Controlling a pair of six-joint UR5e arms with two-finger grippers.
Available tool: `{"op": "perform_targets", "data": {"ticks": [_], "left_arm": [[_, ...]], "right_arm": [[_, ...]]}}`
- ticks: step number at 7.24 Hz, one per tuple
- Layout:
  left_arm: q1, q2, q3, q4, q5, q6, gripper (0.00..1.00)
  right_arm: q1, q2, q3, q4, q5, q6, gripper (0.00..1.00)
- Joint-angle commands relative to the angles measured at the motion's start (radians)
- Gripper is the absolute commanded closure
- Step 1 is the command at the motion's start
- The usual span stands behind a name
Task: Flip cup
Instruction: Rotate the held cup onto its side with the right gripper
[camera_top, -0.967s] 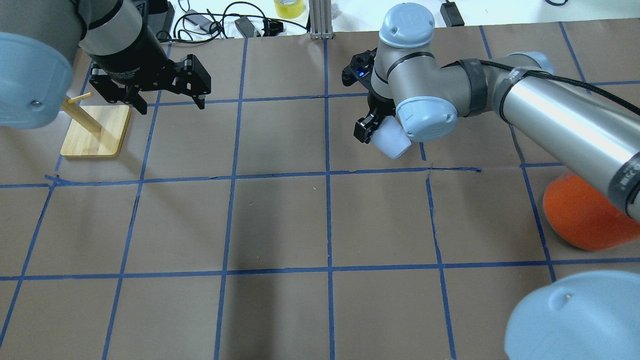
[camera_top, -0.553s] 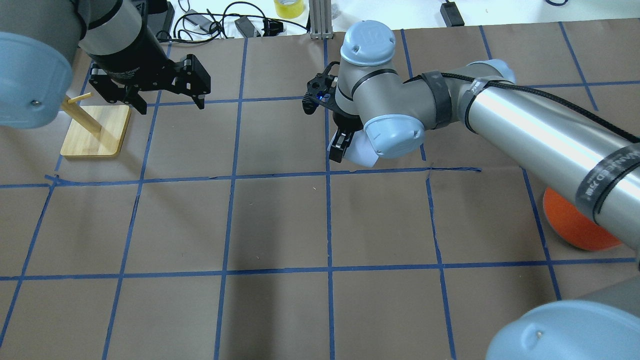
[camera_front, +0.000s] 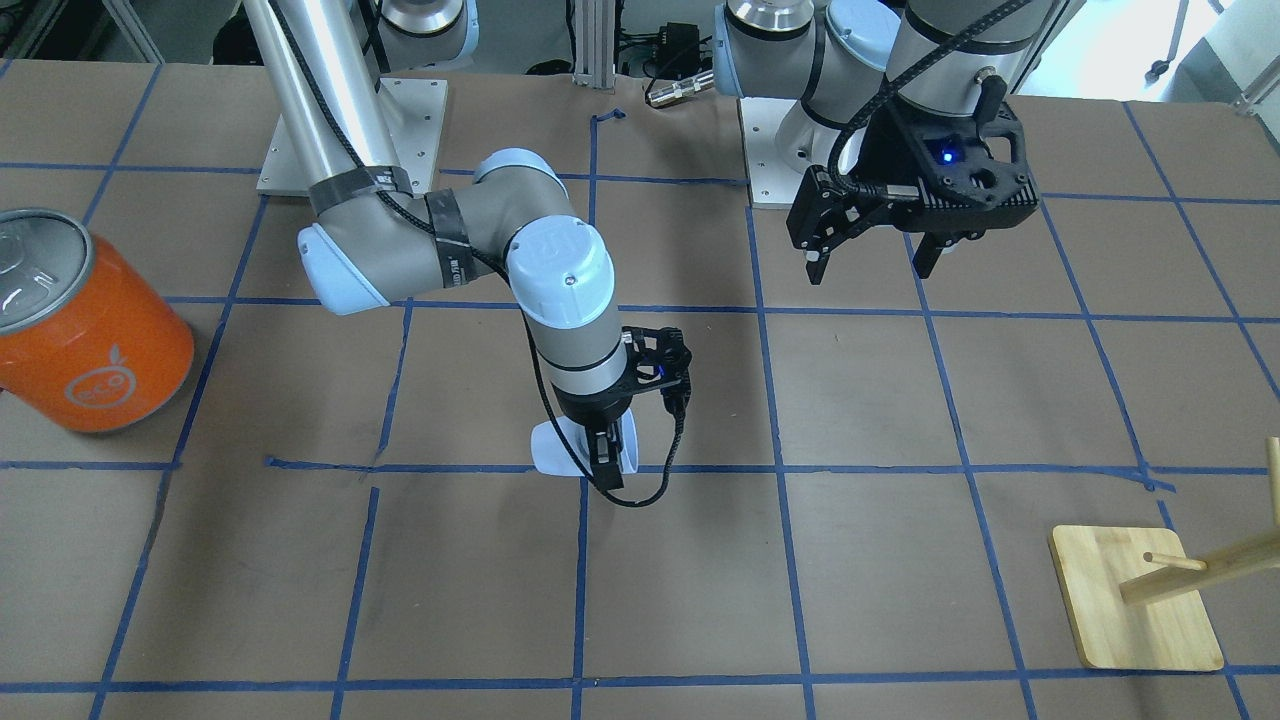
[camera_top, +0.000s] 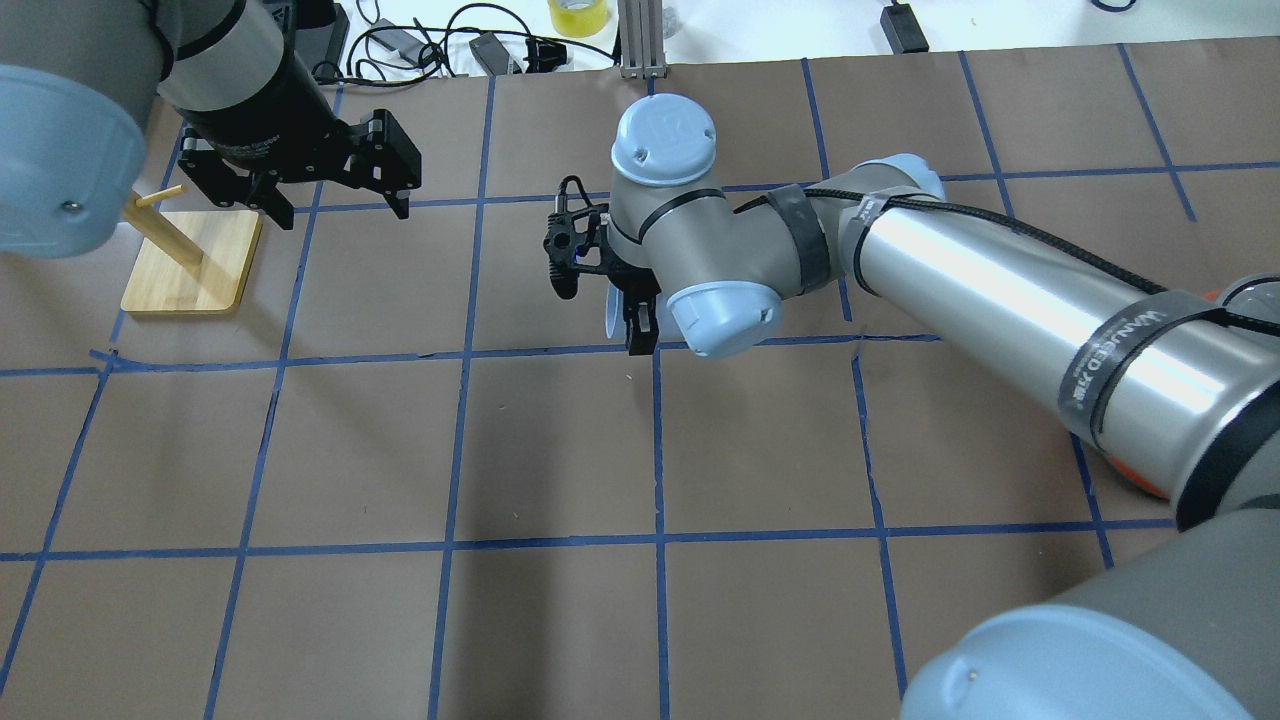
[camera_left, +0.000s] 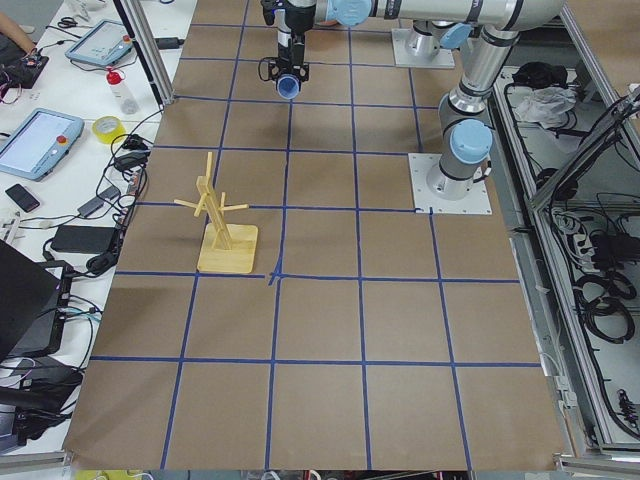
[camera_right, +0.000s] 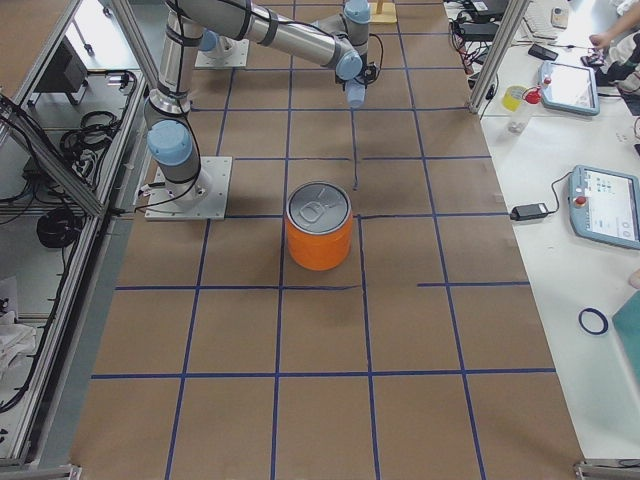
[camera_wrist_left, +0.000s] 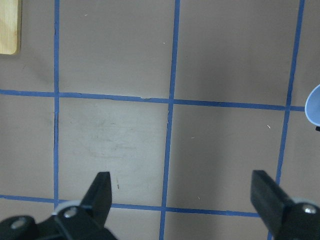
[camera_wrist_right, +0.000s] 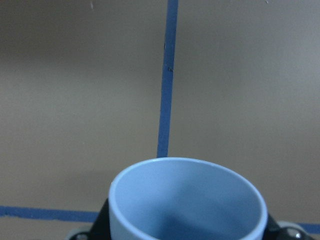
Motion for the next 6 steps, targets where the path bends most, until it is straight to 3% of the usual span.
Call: {"op": "perform_targets", "data": {"ticks": [1,3,6], "left_arm": [[-0.001,0.0,0.0,0.0,0.0,0.0,0.0],[0.001,0.0,0.0,0.0,-0.002,0.0,0.0],[-0.001,0.0,0.0,0.0,0.0,0.0,0.0]], "right_arm": [[0.036,0.056,0.001,-0.064,-0.01,0.024,1.0],[0.038,0.053,-0.001,-0.063,-0.01,0.035,1.0],[0.042,0.055,-0.005,-0.067,-0.007,0.065,0.86]]}}
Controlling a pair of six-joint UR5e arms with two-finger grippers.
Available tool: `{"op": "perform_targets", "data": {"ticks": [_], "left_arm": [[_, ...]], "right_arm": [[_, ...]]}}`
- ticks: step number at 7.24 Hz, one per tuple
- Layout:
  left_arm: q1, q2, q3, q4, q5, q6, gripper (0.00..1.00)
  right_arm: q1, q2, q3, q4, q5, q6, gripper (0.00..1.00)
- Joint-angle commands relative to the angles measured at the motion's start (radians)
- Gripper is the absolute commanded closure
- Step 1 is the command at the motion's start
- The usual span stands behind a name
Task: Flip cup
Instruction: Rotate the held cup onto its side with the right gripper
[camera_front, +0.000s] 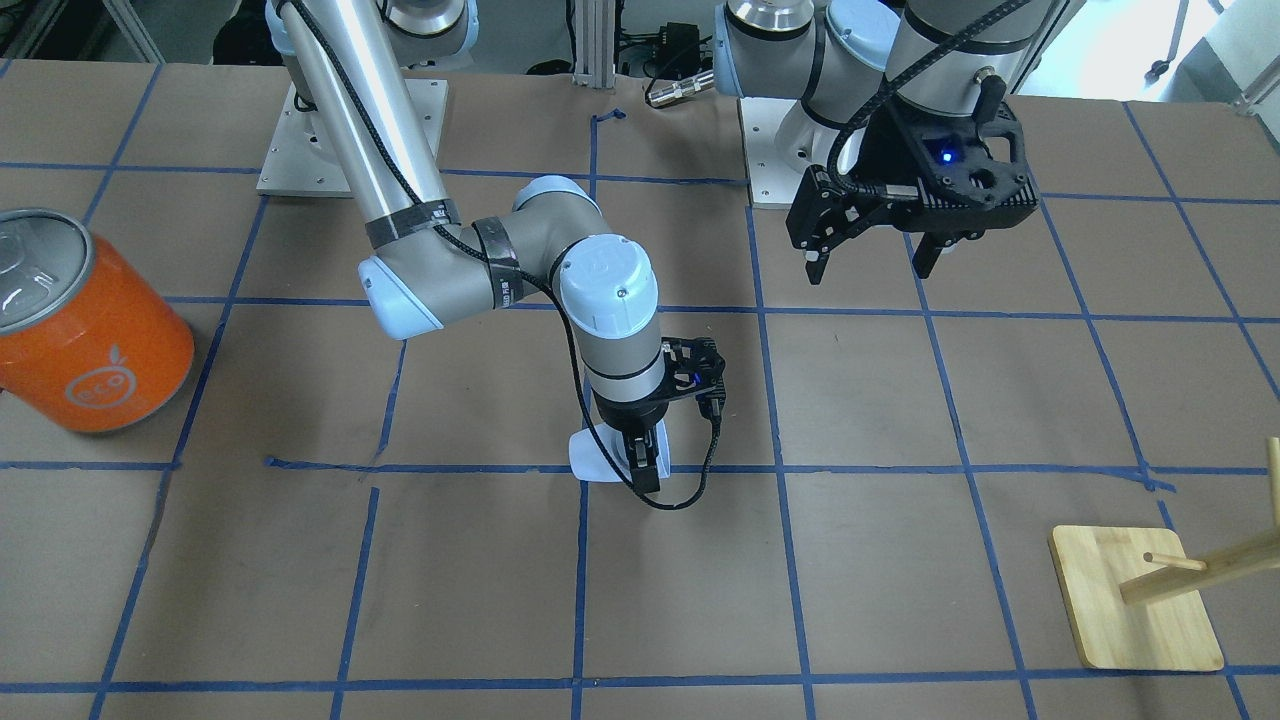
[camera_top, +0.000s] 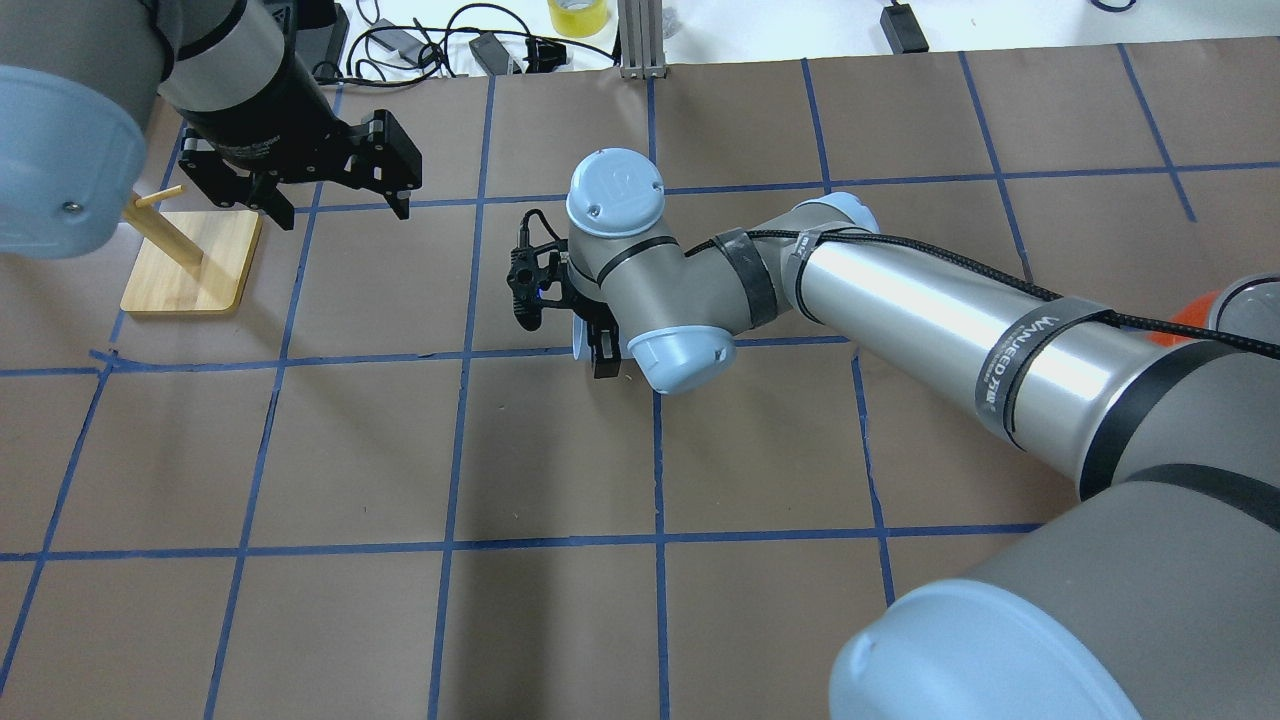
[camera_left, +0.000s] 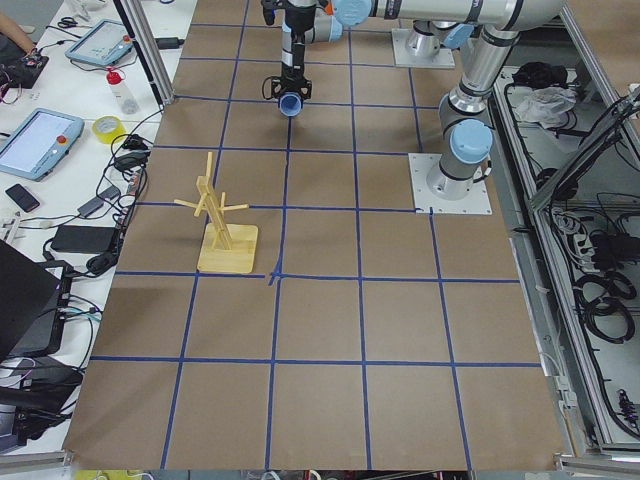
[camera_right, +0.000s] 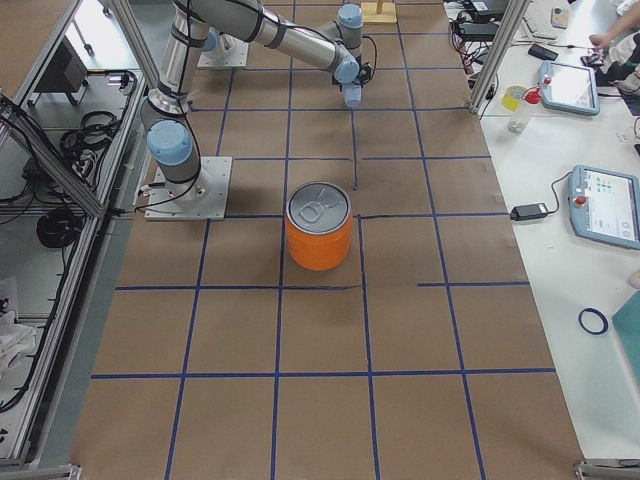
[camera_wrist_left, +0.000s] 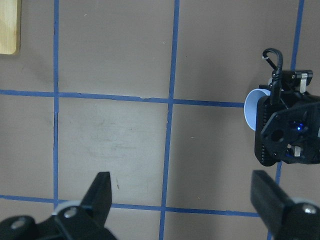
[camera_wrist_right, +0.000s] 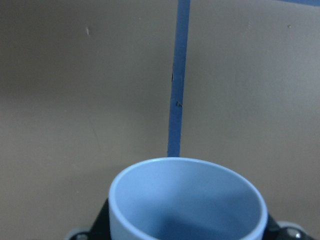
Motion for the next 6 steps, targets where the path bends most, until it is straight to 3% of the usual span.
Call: {"op": "perform_targets", "data": {"ticks": [1,3,4,5,6], "left_arm": [[0.0,0.0,-0.002,0.0,0.0,0.0,0.0],[0.0,0.002,0.0,0.001,-0.003,0.0,0.0],[0.004,0.0,0.002,0.0,-0.045,0.002,0.0],[0.012,-0.011,-0.001,0.0,-0.075,0.006,0.0],[0.042,-0.023,-0.011,0.003,-0.08,0.033,0.0]], "right_arm": [[0.002,0.002,0.0,-0.002,-0.007,0.013,0.78],[0.002,0.002,-0.002,0.0,0.004,0.013,0.6],[0.001,0.003,-0.002,0.0,0.006,0.013,0.54],[0.002,0.005,0.0,-0.005,0.004,0.011,0.41],[0.002,0.006,-0.002,-0.007,0.0,0.007,0.38]]}}
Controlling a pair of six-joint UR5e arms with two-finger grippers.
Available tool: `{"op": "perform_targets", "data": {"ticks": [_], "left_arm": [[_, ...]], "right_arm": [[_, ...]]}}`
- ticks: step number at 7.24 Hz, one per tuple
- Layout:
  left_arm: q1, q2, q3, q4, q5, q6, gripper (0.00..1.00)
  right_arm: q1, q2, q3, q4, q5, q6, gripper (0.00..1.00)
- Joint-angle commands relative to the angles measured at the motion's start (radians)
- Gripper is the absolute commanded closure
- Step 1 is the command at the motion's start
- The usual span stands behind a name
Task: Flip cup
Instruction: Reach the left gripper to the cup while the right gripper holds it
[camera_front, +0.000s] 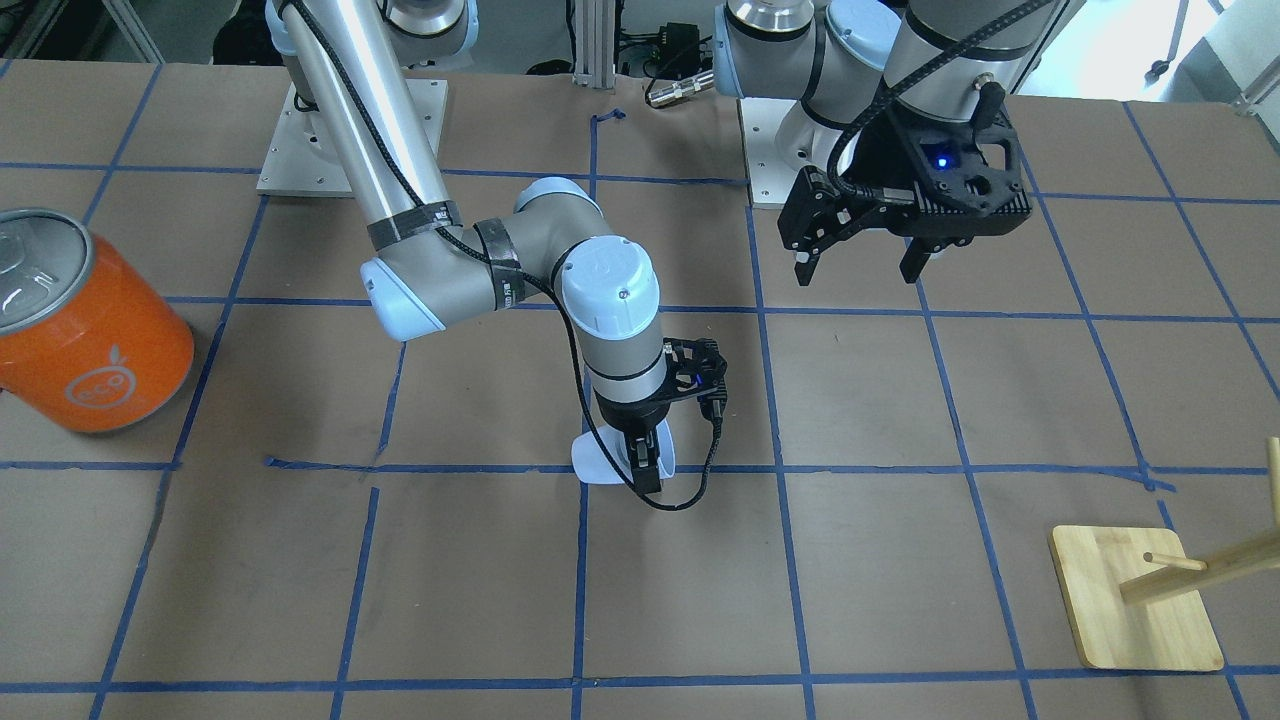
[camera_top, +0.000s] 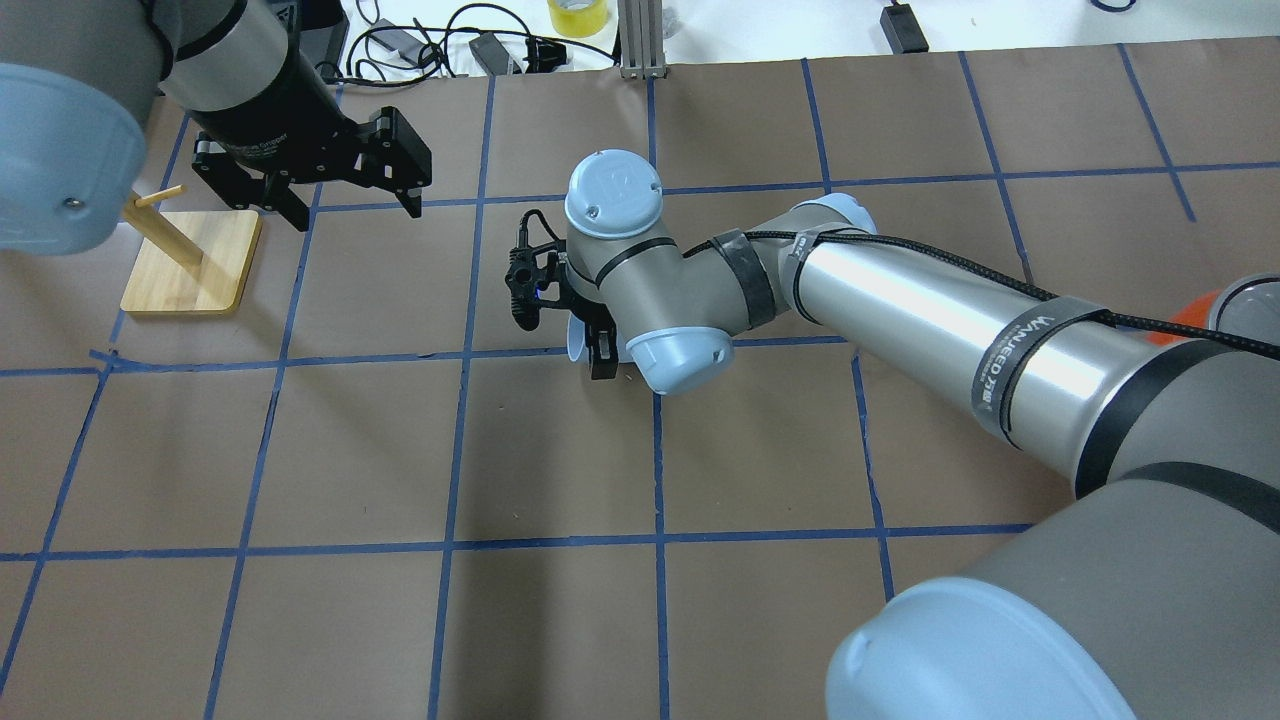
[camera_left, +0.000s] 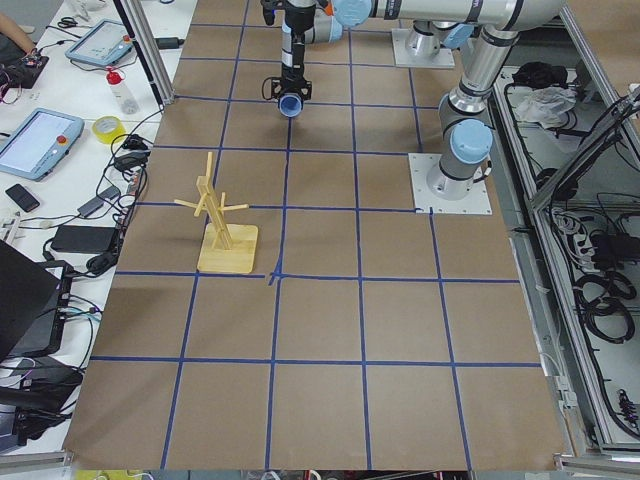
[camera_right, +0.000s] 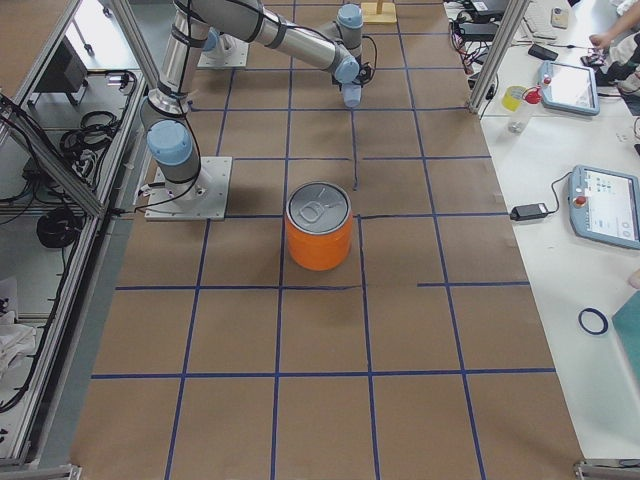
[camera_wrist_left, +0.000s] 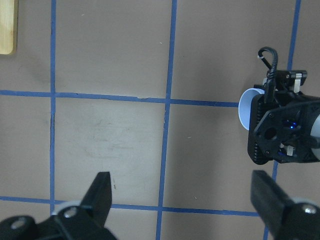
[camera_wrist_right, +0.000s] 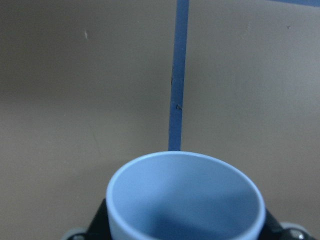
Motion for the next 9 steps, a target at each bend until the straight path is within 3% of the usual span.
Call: {"op": "perform_targets", "data": {"ticks": [1,4,5,8,9], "left_arm": [[0.036,-0.033,-0.017,0.027,-0.029,0.026,0.0],[0.088,-0.111,-0.031,0.056,-0.269,0.032,0.0],[0.104,-0.138,-0.036,0.056,-0.293,0.073,0.0],[0.153,-0.23,-0.049,0.096,-0.356,0.092,0.0],[0.151,-0.247,-0.098,0.097,-0.432,0.123,0.0]], "right_arm": [[0.0,0.0,0.0,-0.003,-0.007,-0.006,0.35],[-0.001,-0.003,0.0,0.003,0.004,-0.001,0.16],[-0.007,-0.013,-0.002,0.005,0.002,-0.003,0.11],[-0.09,-0.143,0.001,0.075,0.019,0.057,0.11],[-0.137,-0.189,0.003,0.118,0.021,0.068,0.09]]}}
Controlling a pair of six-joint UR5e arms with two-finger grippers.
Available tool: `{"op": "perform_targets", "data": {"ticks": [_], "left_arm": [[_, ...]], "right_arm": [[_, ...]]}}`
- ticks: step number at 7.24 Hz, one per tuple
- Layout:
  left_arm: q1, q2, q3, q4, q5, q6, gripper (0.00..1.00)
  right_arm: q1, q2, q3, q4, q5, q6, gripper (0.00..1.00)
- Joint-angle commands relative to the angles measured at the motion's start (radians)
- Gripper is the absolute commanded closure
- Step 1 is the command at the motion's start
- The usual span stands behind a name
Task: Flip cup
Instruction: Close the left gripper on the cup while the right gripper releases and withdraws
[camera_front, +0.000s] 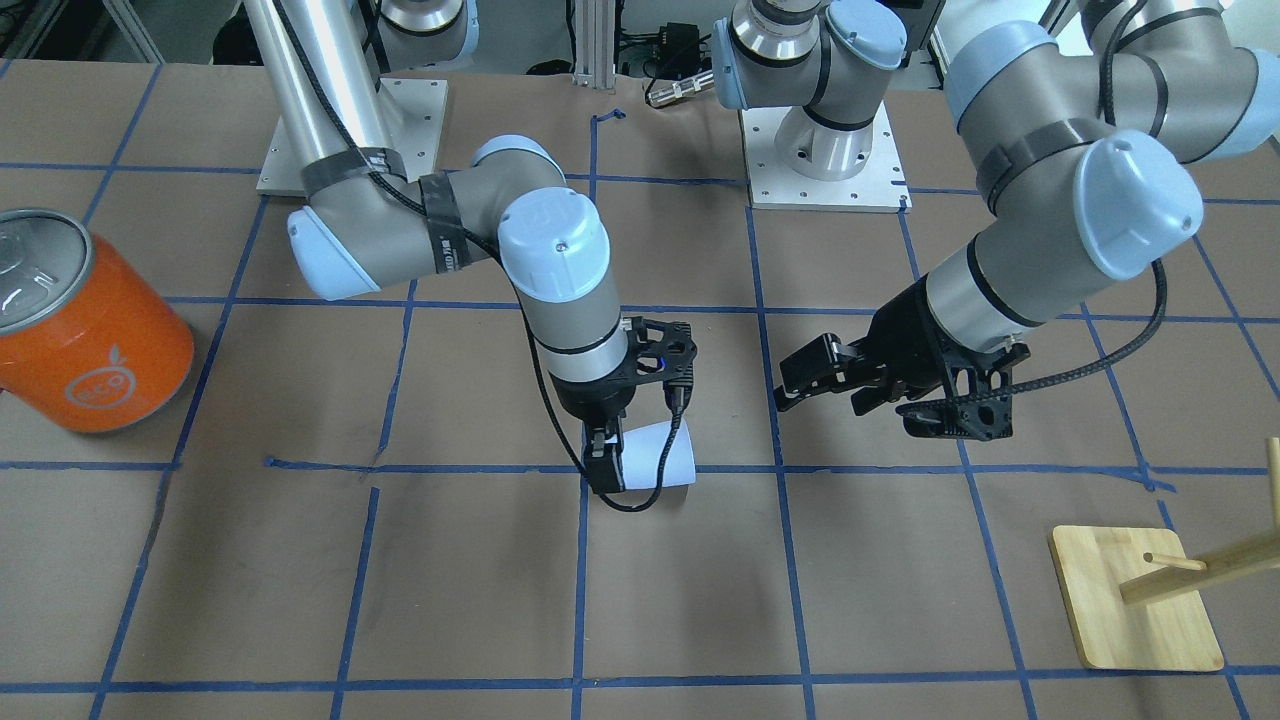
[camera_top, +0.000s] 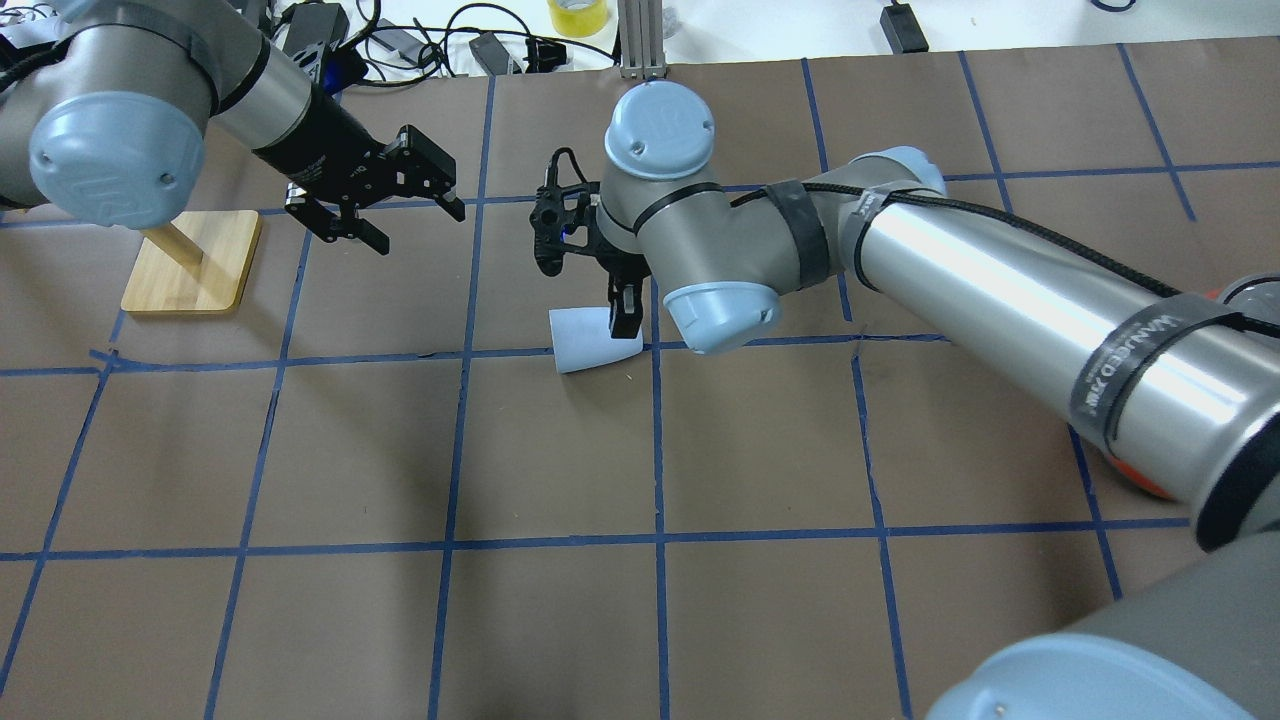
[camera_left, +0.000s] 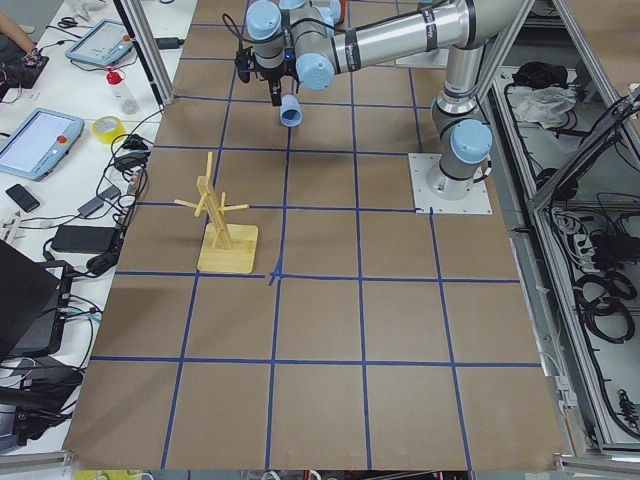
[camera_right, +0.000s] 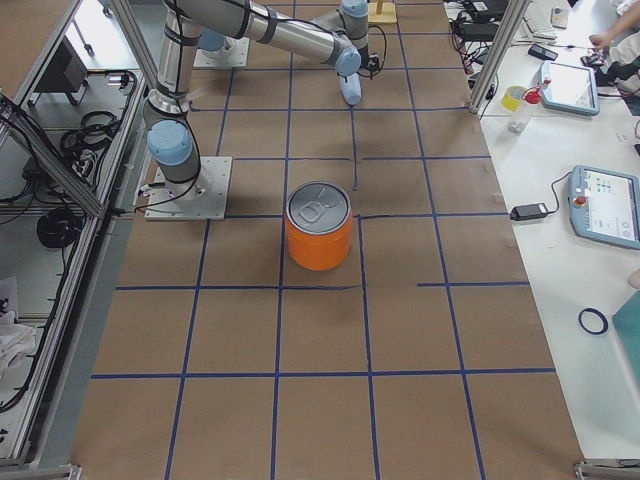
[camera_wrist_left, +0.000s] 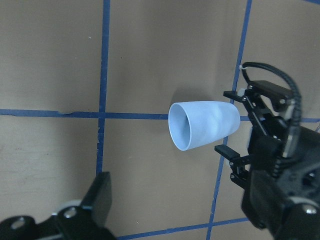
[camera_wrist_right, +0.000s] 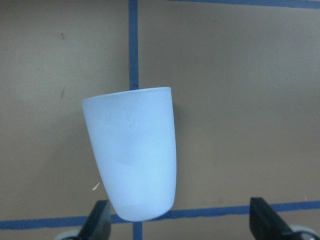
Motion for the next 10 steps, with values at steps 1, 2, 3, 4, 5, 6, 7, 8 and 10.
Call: {"op": "perform_targets", "data": {"ticks": [1,2,3,4,5,6,7,8,10], "left_arm": [[0.0,-0.04,-0.107,0.045,-0.189,0.036,0.0],[0.002,-0.062,-0.165,0.134,-0.289,0.04,0.0],[0.0,-0.091,-0.199,0.174,-0.315,0.052,0.01],[-0.001,-0.134,-0.213,0.203,-0.364,0.063,0.02],[-0.006,-0.169,-0.217,0.205,-0.384,0.109,0.02],[-0.01,-0.204,-0.217,0.202,-0.473,0.117,0.05],[-0.012,-0.229,-0.217,0.202,-0.509,0.117,0.05],[-0.012,-0.246,-0.217,0.204,-0.516,0.12,0.07],[-0.02,-0.266,-0.214,0.21,-0.518,0.122,0.69]], "right_arm": [[-0.091,-0.106,0.007,0.095,0.004,0.076,0.0],[-0.132,-0.141,0.008,0.123,0.004,0.108,0.0],[-0.163,-0.163,0.011,0.17,0.003,0.14,0.0],[-0.209,-0.198,0.004,0.219,0.003,0.265,0.0],[-0.243,-0.254,0.004,0.23,-0.005,0.382,0.0],[-0.26,-0.322,-0.011,0.312,-0.01,0.426,0.0],[-0.296,-0.376,-0.072,0.422,-0.01,0.589,0.0],[-0.333,-0.388,-0.196,0.641,-0.016,0.622,0.0],[-0.363,-0.401,-0.327,0.866,-0.062,0.72,0.0]]}}
